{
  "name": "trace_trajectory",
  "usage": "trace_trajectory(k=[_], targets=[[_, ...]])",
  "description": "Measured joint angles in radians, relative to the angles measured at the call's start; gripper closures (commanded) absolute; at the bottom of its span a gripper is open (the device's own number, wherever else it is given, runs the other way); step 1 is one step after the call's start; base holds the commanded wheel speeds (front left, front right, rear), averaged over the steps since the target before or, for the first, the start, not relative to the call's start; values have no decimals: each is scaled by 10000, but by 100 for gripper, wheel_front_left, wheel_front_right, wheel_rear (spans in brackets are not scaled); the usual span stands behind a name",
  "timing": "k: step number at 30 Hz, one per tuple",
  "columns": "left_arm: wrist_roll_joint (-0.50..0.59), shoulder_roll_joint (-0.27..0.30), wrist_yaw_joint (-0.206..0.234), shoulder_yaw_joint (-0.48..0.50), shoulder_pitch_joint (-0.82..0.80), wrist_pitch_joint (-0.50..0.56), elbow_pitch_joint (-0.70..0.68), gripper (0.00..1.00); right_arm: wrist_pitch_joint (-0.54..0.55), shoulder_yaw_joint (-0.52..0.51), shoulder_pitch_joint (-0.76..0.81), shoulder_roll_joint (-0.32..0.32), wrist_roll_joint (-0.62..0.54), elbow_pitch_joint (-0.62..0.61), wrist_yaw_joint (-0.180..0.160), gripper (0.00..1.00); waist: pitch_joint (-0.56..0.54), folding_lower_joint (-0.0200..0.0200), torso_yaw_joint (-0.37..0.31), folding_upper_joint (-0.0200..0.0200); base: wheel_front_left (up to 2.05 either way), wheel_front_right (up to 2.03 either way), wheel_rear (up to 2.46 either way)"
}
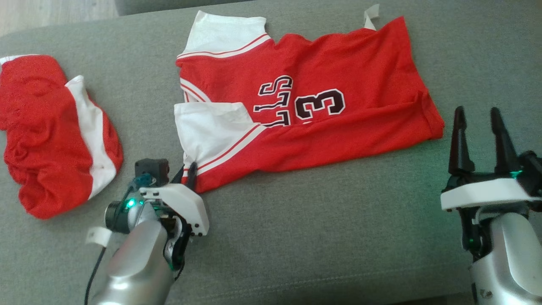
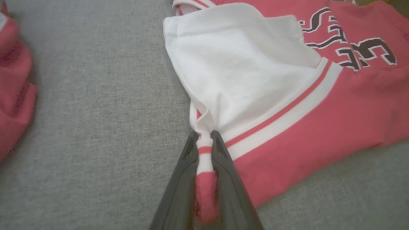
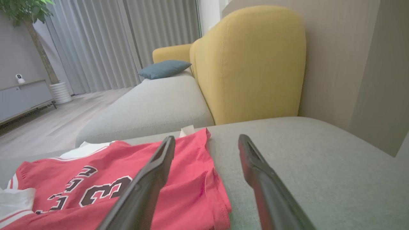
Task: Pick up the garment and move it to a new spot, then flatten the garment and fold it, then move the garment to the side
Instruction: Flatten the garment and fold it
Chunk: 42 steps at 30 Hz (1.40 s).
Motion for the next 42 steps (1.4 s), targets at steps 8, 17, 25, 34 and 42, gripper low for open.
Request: trace_trajectory(k=[8, 17, 25, 34, 42], targets=[[351, 6, 98, -215, 113, -1143, -819, 100, 1501, -608, -622, 249, 407, 1822, 0, 0, 32, 0, 427, 0, 0, 0, 0], [679, 4, 100, -272, 237, -1281, -2489, 100, 2715, -2268, -1991, 316, -387, 3954, 0, 0, 204, 0, 984, 0, 0, 0, 0], [826, 29, 107, -263, 628, -1281, -3133, 100, 3097, -2940, -2705, 374, -1112, 5112, 0, 0, 411, 0, 1168, 0, 0, 0, 0], [826, 169, 198, -198, 618, -1281, -3300, 100, 3164, -2995, -3198, 387, -1195, 5662, 0, 100, 491, 0, 1055, 0, 0, 0, 0], [826, 217, 215, -153, 637, -1281, -3177, 100, 3168, -2857, -3074, 393, -1172, 5829, 0, 100, 91, 0, 935, 0, 0, 0, 0]])
